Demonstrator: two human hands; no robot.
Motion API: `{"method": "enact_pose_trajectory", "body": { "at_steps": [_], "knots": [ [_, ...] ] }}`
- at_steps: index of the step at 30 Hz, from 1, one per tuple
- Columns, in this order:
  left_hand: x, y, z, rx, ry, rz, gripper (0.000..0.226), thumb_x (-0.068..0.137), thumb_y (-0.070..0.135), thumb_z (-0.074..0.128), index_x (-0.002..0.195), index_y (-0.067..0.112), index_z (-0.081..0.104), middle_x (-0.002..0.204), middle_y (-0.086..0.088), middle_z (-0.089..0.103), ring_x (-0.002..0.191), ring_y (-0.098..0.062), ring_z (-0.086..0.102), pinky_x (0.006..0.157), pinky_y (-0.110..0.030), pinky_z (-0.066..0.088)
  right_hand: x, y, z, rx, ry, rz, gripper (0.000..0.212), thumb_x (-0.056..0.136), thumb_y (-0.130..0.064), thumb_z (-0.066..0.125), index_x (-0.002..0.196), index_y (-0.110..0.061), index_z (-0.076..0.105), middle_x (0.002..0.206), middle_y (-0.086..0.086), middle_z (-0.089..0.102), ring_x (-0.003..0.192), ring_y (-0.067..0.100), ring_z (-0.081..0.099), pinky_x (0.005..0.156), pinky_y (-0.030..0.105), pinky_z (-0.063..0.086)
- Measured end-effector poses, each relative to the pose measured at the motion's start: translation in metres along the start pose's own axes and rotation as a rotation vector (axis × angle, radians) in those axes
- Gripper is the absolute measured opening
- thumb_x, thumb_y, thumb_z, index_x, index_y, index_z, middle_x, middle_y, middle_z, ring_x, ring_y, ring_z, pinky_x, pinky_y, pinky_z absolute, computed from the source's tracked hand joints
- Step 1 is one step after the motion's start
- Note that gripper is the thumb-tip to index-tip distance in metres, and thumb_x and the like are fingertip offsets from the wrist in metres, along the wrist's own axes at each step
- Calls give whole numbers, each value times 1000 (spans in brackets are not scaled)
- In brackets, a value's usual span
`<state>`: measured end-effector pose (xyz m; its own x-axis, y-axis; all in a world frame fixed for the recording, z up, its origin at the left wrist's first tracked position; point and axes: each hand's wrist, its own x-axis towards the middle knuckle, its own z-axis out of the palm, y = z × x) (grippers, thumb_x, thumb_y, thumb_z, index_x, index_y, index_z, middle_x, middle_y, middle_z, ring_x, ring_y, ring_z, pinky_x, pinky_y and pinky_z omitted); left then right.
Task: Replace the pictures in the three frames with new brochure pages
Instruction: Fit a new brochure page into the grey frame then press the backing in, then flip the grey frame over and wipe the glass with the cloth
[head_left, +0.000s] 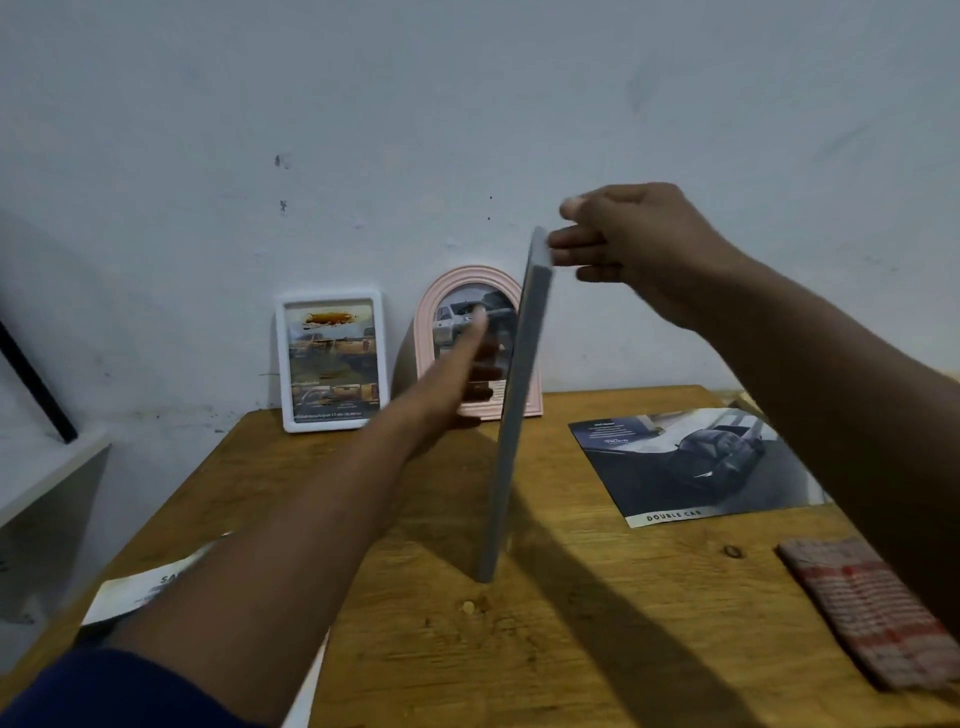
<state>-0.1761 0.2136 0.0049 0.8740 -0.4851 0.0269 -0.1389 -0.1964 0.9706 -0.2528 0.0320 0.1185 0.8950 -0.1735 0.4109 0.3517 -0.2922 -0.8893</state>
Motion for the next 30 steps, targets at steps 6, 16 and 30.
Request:
{"method": "enact_pose_trajectory", "body": {
  "at_steps": [6, 16, 30],
  "knots": [
    [-24, 68, -74, -145, 49, 20, 90, 78, 84, 53, 146, 26, 44, 136, -13, 57, 121, -36, 60, 92, -53, 56, -6, 13, 48, -54, -141, -27, 33, 102, -37, 50, 127, -18, 58, 113, 4, 70, 102, 13, 69, 93, 41, 53],
    [-57, 15, -121, -285, 254, -128, 40, 96, 16, 56, 135, 24, 62, 125, -17, 58, 91, -27, 64, 72, -37, 62, -73, 158, 64, -406, -139, 381, 46, 99, -45, 52, 136, -18, 46, 123, 6, 58, 99, 16, 61, 76, 34, 54],
    [-73, -133, -65, 599, 227, -275, 69, 96, 64, 48, 151, 23, 40, 150, -7, 49, 132, -27, 49, 104, -46, 44, -112, 212, 46, -841, -157, 222, 57, 98, -38, 53, 145, -14, 32, 140, 18, 50, 127, 35, 48, 100, 46, 45]
  ]
}}
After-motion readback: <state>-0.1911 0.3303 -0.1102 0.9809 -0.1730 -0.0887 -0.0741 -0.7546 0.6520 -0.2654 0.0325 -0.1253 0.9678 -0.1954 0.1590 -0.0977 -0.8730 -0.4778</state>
